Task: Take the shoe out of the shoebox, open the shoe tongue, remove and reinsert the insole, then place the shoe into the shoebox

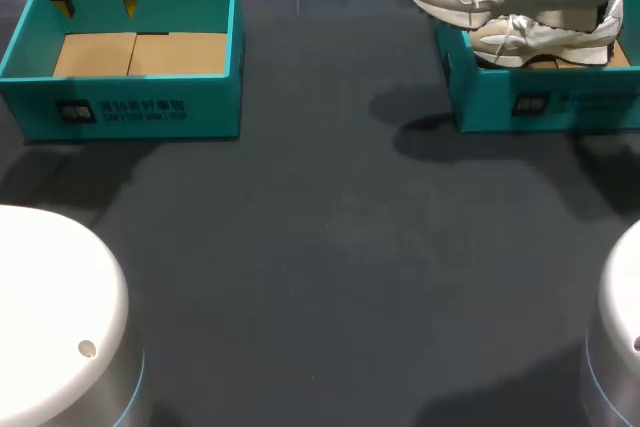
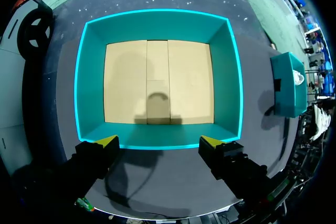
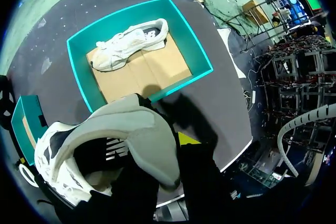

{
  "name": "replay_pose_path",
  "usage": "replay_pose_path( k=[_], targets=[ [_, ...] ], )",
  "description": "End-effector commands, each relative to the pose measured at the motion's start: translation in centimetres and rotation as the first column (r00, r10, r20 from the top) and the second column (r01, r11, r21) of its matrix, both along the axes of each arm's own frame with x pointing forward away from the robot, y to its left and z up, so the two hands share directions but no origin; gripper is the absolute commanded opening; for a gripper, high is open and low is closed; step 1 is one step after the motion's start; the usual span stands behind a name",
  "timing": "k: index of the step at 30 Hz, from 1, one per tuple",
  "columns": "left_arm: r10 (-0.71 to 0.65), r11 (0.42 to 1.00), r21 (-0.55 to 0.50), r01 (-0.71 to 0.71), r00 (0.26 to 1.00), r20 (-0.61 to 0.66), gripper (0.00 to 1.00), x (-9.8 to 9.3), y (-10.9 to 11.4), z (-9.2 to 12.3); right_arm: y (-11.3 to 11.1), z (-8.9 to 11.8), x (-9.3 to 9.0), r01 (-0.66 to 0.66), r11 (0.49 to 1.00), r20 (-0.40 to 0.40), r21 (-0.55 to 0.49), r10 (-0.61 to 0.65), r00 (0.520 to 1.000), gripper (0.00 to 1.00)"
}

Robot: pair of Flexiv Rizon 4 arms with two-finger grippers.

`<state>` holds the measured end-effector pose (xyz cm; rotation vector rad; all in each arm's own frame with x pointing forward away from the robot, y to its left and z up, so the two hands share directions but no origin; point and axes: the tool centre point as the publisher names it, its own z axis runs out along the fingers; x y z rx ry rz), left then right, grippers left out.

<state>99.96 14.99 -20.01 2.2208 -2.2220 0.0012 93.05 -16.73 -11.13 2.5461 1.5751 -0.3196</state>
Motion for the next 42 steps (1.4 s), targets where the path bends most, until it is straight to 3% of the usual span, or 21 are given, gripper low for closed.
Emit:
replay_pose_path(
  k=[1,12,23,27,42],
  targets=[
    [0.0,1.0,0.0,0.0,1.0,0.0,1.0,0.0,0.0,0.0,3.5,-0.7,-4.1,-0.033,0.997,0.116,-0.063,0.04,0.992,0.0],
    [0.0,1.0,0.0,0.0,1.0,0.0,1.0,0.0,0.0,0.0,12.0,-3.5,-10.7,-0.041,0.998,0.094,-0.05,0.046,0.995,0.0],
    [0.0,1.0,0.0,0.0,1.0,0.0,1.0,0.0,0.0,0.0,17.8,-5.5,-16.5,-0.044,0.998,0.106,-0.047,0.048,0.993,0.0],
    [0.0,1.0,0.0,0.0,1.0,0.0,1.0,0.0,0.0,0.0,19.6,-6.7,-17.5,-0.11,0.994,0.119,-0.014,0.111,0.987,0.0],
    [0.0,1.0,0.0,0.0,1.0,0.0,1.0,0.0,0.0,0.0,19.6,-6.7,-17.5,-0.11,0.994,0.119,-0.014,0.111,0.987,0.0]
  ],
)
